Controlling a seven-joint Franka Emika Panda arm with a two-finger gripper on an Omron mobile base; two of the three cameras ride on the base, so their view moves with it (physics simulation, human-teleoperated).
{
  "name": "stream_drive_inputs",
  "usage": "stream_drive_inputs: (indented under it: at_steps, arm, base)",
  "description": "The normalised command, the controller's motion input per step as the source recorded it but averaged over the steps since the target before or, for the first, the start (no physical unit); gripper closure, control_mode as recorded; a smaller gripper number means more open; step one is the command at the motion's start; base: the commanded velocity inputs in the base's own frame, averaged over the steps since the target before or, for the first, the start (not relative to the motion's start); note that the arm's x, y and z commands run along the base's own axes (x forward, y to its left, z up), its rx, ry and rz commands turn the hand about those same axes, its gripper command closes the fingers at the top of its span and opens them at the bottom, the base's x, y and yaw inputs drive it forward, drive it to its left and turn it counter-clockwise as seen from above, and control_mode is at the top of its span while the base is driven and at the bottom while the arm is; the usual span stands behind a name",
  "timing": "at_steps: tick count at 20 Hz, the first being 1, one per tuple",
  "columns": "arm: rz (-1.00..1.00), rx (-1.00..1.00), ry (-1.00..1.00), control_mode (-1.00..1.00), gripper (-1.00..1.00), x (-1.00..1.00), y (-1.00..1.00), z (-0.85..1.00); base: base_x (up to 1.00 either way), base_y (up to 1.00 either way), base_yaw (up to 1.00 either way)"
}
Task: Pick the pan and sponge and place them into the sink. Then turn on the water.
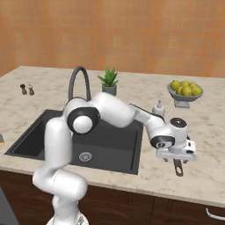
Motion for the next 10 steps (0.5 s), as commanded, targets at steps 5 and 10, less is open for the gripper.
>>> stream_drive_inputs:
  at_steps: [5,10]
  arm:
    - [0.0,-0.02,0.04,-1.0,-1.0,0.13,-0.05,-0.27]
    - [0.0,-0.07,0.08,-1.0,-1.0,0.12,0.0,-0.52]
  base:
    - [0.0,0.0,0.0]
    - [0.0,0.0,0.0]
